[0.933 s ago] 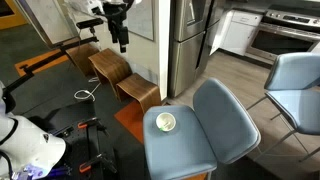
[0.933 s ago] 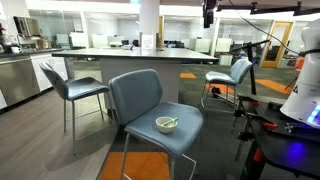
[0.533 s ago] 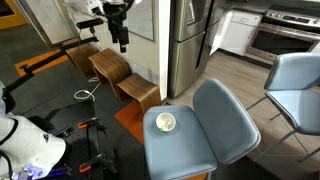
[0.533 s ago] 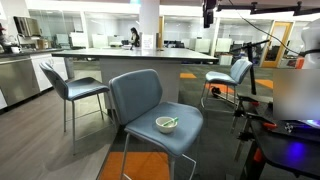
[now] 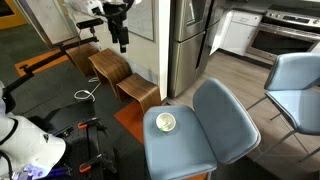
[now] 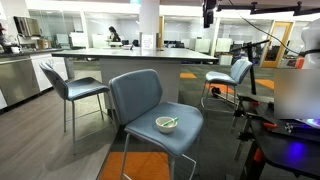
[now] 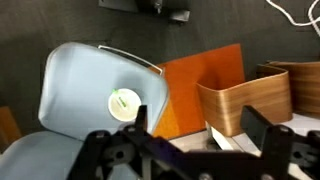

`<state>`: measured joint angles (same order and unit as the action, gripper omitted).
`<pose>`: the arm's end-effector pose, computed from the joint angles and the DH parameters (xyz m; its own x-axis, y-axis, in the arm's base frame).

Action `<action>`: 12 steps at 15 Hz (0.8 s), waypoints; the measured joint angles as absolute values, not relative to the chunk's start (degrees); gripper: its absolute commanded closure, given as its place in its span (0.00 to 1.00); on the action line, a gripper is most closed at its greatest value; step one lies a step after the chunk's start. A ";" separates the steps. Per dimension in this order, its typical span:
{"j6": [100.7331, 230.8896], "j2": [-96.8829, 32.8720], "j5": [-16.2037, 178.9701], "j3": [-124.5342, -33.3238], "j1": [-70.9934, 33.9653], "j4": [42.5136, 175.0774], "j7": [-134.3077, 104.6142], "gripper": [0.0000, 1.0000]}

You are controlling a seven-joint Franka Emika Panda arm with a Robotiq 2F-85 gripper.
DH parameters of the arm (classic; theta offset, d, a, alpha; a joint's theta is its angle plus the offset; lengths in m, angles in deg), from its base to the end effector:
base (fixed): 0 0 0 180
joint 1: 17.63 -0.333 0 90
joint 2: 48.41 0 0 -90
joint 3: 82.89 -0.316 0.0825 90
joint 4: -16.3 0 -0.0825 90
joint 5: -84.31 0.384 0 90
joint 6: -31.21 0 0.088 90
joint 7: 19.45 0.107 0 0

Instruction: Take the green marker out of the white bowl

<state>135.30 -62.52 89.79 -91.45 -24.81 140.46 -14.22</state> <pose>0.4483 0.1382 0.4886 0.9825 0.1498 -0.1110 0.1457 -0.9884 -0.0435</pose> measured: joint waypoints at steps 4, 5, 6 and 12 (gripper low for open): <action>135.30 -62.52 89.79 -91.45 -24.81 140.46 -14.22 0.00; 135.30 -62.52 89.79 -91.45 -24.81 140.46 -14.22 0.00; 135.30 -62.52 89.79 -91.45 -24.81 140.46 -14.22 0.00; 143.40 -58.30 89.79 -88.96 -23.67 144.47 -17.94 0.00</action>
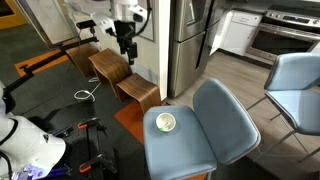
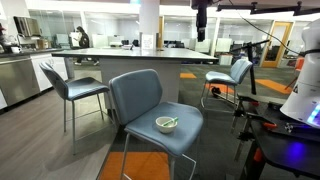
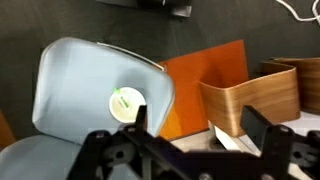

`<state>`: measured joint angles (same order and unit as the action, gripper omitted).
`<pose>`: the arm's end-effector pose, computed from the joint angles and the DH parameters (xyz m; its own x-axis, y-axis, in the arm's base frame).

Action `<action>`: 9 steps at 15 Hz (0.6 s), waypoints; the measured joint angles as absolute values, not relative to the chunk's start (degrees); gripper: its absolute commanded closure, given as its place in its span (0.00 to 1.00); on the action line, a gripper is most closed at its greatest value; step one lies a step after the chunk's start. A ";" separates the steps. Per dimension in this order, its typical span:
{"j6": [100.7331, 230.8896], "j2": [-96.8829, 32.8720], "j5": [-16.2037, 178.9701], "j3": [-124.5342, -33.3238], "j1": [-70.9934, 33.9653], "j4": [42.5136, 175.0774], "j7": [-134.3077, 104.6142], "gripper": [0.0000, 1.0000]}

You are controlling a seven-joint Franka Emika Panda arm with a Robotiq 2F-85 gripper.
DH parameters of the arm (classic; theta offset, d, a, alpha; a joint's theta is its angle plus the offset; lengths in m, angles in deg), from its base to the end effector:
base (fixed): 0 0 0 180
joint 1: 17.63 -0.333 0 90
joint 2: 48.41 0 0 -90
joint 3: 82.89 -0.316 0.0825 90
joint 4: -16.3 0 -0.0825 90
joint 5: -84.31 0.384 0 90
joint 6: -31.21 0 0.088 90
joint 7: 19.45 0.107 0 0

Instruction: Take the green marker out of the white bowl

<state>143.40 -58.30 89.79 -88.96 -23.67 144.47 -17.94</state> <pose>0.4684 0.1080 0.4331 0.9835 0.1437 -0.1096 0.1374 -0.9885 -0.0631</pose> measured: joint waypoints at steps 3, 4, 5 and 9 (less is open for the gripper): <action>153.99 -51.53 89.76 -87.01 -22.46 149.18 -24.27 0.00; 156.44 -48.91 89.71 -86.58 -22.14 150.20 -26.39 0.00; 158.28 -46.16 89.71 -86.24 -21.81 150.84 -28.59 0.00; 164.05 -35.57 89.62 -86.02 -20.58 150.83 -36.72 0.00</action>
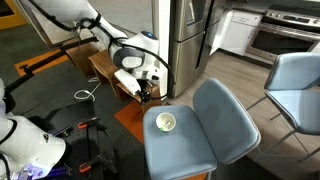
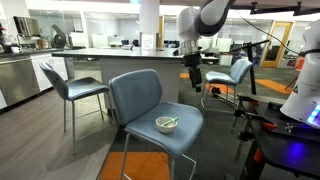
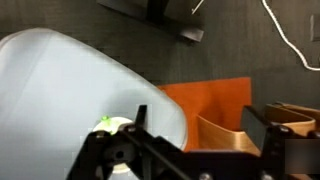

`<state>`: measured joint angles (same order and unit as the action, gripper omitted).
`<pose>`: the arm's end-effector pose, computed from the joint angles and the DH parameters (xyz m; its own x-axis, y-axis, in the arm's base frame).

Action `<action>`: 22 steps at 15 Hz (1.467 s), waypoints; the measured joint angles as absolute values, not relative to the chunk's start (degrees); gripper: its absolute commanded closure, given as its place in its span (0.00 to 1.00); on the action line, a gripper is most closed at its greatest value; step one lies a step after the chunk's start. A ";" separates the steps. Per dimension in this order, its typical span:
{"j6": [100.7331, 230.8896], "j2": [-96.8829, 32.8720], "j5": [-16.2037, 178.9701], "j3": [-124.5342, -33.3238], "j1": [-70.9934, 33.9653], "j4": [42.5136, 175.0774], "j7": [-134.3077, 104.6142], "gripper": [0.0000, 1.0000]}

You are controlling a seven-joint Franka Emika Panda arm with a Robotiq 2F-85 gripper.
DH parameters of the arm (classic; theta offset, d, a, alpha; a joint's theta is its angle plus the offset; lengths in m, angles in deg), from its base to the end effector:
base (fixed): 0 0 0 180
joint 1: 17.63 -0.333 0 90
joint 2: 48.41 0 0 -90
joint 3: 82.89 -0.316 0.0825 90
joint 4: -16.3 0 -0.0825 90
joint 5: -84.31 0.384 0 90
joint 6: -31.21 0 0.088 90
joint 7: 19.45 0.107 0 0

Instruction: Take the green marker out of the white bowl

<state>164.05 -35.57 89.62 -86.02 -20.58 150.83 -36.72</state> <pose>0.4827 0.0539 0.2184 0.9151 0.3358 -0.2231 0.3123 -0.9404 -0.1343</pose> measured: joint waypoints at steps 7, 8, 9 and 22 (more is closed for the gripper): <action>169.80 -20.00 84.85 -86.18 -18.70 143.18 -42.84 0.00; 170.46 -17.66 84.20 -86.18 -18.28 141.31 -42.89 0.00; 171.12 -15.36 83.53 -86.18 -17.85 139.38 -42.91 0.00; 178.98 8.28 77.60 -86.78 -13.86 117.03 -44.86 0.00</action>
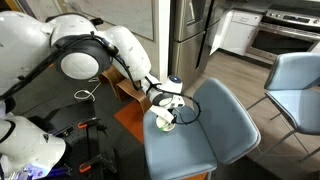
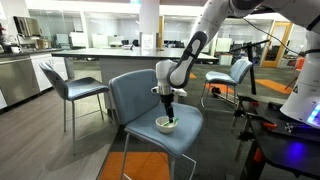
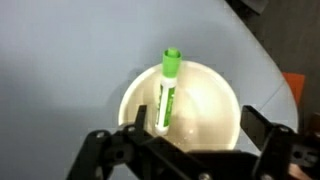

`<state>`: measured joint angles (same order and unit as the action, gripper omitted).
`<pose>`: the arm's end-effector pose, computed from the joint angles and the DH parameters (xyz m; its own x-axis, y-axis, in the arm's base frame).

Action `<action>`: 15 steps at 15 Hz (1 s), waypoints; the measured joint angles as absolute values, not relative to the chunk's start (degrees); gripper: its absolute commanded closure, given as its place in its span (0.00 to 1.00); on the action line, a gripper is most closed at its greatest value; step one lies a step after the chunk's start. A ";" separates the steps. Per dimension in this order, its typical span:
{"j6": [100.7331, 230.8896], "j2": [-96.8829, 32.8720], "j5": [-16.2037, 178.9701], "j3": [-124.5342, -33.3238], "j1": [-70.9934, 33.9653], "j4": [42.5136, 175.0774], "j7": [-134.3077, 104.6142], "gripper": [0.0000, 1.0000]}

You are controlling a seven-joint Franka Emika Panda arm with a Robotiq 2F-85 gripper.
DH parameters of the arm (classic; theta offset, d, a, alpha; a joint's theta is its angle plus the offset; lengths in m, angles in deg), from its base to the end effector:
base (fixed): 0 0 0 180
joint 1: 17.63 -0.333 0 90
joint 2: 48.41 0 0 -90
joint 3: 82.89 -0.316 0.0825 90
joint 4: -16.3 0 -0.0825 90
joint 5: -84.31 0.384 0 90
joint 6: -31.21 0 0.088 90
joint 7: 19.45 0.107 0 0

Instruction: Take the green marker out of the white bowl

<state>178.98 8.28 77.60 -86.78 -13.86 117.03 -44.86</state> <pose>0.6024 0.0040 -0.0043 0.8541 0.5002 -0.1423 0.4938 -0.8659 -0.0802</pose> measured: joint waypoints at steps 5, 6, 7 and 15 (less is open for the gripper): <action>178.98 12.50 75.99 -86.84 -13.53 111.43 -45.27 0.06; 178.98 13.24 75.88 -86.88 -13.53 110.66 -45.30 0.05; 178.97 13.93 75.80 -86.90 -13.54 109.98 -45.32 0.05; 178.92 17.01 75.53 -86.94 -13.52 108.16 -45.47 0.62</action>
<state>178.92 17.01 75.53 -86.94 -13.52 108.16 -45.47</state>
